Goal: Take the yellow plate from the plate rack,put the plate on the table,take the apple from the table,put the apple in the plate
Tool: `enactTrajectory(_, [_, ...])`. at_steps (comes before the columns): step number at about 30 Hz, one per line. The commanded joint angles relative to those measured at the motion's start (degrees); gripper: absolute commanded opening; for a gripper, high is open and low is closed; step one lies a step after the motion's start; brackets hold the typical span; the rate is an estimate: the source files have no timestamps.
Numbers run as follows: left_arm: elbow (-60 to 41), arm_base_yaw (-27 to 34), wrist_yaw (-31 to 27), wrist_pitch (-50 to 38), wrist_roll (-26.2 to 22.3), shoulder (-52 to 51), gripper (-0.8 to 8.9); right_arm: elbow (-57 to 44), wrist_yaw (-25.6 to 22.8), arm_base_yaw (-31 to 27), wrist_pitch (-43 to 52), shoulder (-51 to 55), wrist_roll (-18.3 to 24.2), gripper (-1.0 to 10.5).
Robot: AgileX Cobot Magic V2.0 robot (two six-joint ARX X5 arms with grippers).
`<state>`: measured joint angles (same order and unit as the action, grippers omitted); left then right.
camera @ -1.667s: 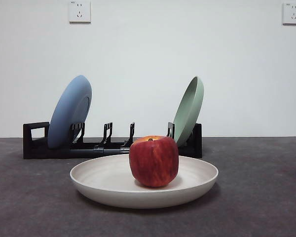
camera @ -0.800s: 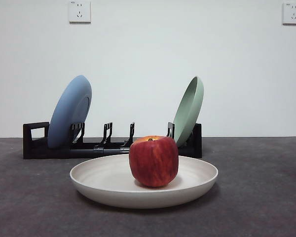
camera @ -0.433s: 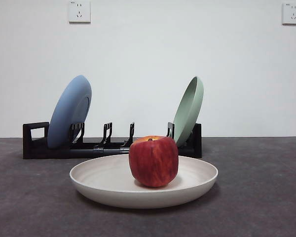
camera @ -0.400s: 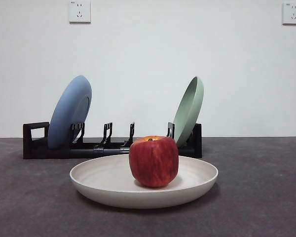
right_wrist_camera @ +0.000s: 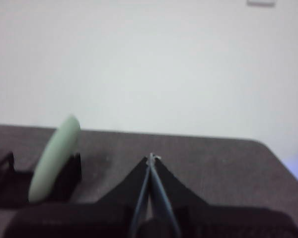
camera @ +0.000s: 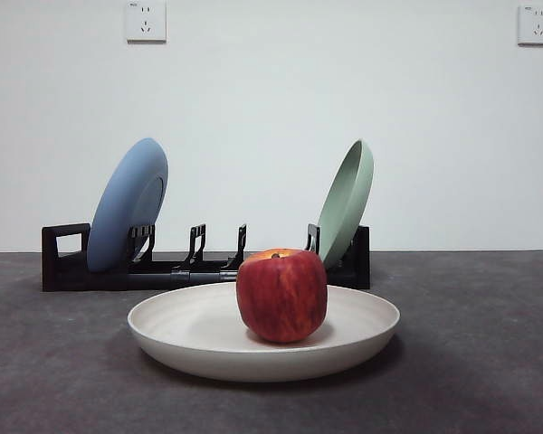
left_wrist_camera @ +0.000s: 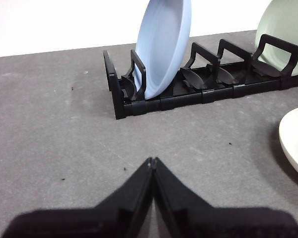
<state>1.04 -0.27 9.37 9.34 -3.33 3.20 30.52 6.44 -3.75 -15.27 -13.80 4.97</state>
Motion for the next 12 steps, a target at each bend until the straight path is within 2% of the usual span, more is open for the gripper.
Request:
enactTrajectory(1, [-0.6, 0.2, 0.0, -0.4, 0.6, 0.0, -0.04, -9.5, 0.0, -0.1, 4.1, 4.3, -0.4, 0.0])
enactTrajectory(7, [-0.6, 0.2, 0.0, -0.4, 0.6, 0.0, -0.04, -21.8, 0.0, -0.1, 6.6, 10.9, -3.5, 0.0])
enactTrajectory(12, [-0.6, 0.2, 0.0, -0.4, 0.6, 0.0, -0.04, -26.6, 0.0, -0.1, 6.6, 13.4, -3.5, 0.0])
